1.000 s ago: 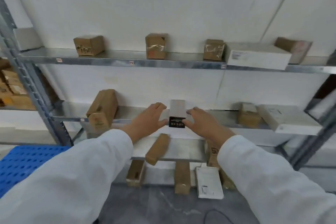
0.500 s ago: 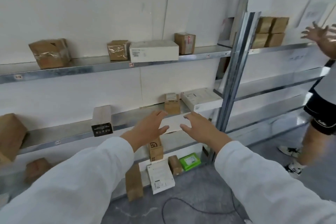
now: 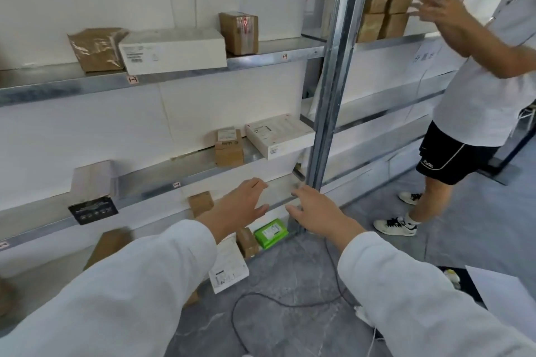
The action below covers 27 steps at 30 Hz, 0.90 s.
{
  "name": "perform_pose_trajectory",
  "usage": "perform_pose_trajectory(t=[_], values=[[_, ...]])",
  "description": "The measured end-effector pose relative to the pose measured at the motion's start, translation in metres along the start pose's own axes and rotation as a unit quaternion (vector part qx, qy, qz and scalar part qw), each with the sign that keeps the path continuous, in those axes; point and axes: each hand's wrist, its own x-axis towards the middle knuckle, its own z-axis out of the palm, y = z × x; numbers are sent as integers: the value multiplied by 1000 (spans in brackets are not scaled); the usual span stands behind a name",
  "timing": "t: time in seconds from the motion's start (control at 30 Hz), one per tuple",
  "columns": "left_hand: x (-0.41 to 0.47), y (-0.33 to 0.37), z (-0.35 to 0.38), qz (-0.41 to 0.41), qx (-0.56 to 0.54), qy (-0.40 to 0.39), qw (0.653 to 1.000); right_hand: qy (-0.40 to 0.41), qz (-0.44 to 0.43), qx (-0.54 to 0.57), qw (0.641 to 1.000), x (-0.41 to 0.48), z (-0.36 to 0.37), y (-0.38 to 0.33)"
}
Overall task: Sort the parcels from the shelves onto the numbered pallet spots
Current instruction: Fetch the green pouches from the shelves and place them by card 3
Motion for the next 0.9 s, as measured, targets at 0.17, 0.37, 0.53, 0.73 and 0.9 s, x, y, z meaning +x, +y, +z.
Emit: perform_pose_trajectory(t=[0.17, 0.37, 0.53, 0.73, 0.9], values=[[52, -20, 26, -4, -18, -32, 999, -16, 21, 3, 1000, 47, 8, 18], [132, -58, 28, 10, -49, -26, 998, -26, 52, -15, 998, 118, -4, 41], [178, -93, 35, -1, -58, -42, 997, -31, 71, -19, 997, 173, -3, 51], [216, -106, 57, 1, -69, -69, 995, -50, 65, -16, 997, 212, 4, 65], [247, -105, 73, -8, -84, -63, 994, -68, 62, -15, 996, 242, 4, 95]])
